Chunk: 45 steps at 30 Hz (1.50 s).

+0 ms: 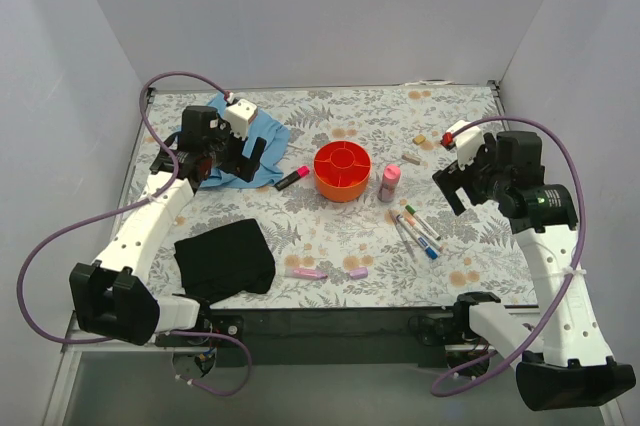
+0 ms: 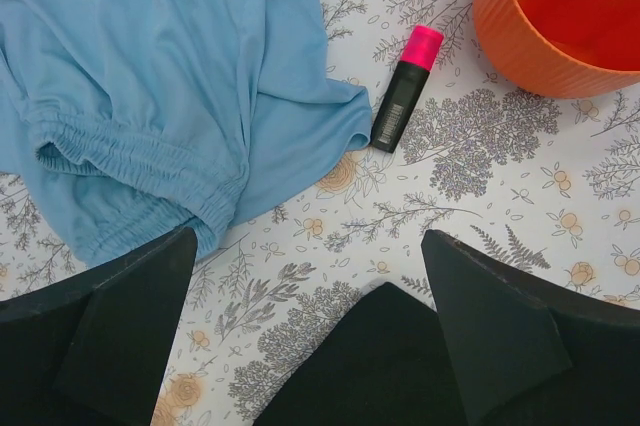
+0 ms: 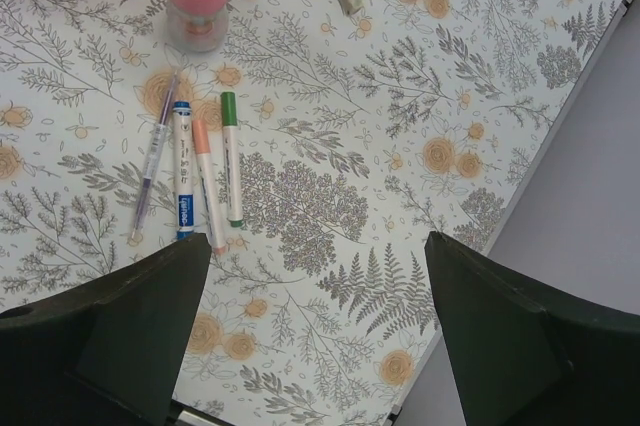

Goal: Sort the stationery into containers
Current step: Pick up the pen from the center of the board.

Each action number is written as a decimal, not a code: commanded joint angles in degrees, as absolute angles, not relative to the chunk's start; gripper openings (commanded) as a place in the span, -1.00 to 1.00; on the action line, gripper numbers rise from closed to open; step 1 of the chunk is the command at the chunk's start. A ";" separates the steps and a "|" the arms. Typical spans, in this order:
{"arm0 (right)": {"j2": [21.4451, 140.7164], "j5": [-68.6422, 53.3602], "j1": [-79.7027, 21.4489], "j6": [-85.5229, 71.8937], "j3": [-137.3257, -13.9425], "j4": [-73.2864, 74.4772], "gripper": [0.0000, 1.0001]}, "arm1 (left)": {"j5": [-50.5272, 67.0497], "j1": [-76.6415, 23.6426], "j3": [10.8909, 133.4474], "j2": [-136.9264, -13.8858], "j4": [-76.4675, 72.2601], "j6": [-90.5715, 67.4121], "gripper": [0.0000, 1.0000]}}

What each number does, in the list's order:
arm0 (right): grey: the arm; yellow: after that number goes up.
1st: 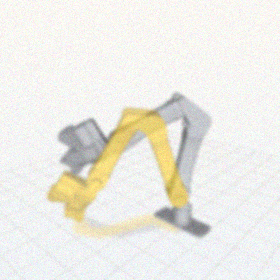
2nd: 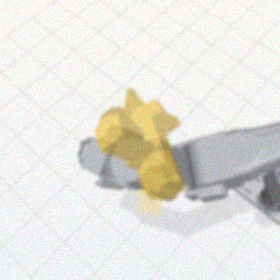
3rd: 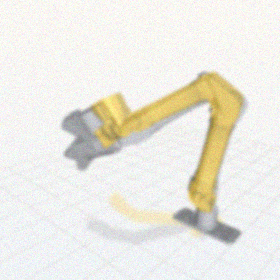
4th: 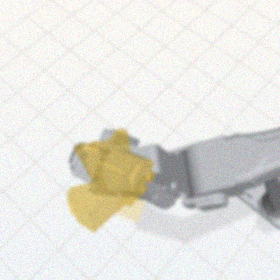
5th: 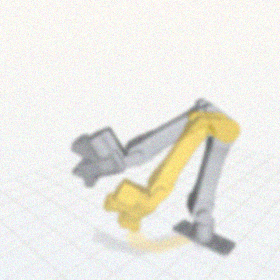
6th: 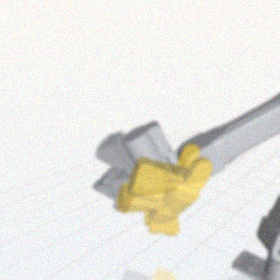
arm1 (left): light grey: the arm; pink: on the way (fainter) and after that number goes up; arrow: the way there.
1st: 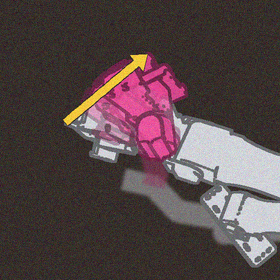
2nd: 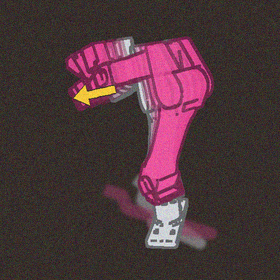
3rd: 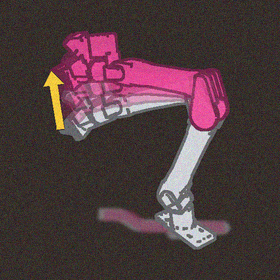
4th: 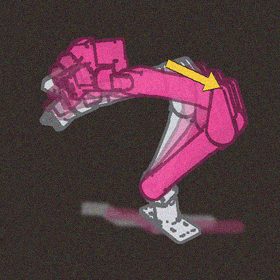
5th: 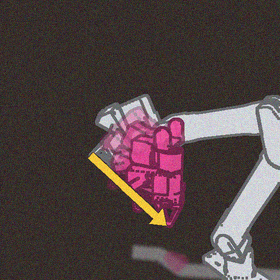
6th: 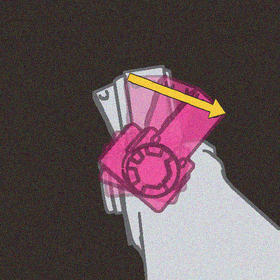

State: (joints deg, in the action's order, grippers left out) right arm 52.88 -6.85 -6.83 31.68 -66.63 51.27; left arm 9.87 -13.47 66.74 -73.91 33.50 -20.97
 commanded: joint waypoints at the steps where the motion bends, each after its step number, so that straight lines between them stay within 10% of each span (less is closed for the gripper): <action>1: 52.74 -9.57 -6.94 32.43 -66.01 48.43 0.97 | 10.72 -13.62 67.06 -71.37 34.28 -20.21 0.96; 17: 52.39 -34.19 -18.44 63.61 -58.72 52.12 0.84 | 18.10 -34.18 57.15 -62.33 44.56 -7.03 0.85; 31: 62.30 -31.11 -44.91 61.70 -50.62 40.96 0.80 | 17.93 -48.16 44.21 -63.02 36.66 -3.52 0.24; 36: 69.16 -33.22 -45.09 61.43 -51.68 40.69 0.46 | 23.28 -48.16 41.84 -59.34 32.09 -1.41 0.07; 45: 59.51 -36.65 -45.09 52.84 -44.84 32.79 0.43 | 32.43 -48.16 30.42 -49.22 23.92 -2.11 0.20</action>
State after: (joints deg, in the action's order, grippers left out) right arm 66.11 -33.67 -44.86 58.02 -48.12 37.58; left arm 27.24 -47.86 33.63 -51.46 28.77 -2.55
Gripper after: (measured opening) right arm 0.700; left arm 0.573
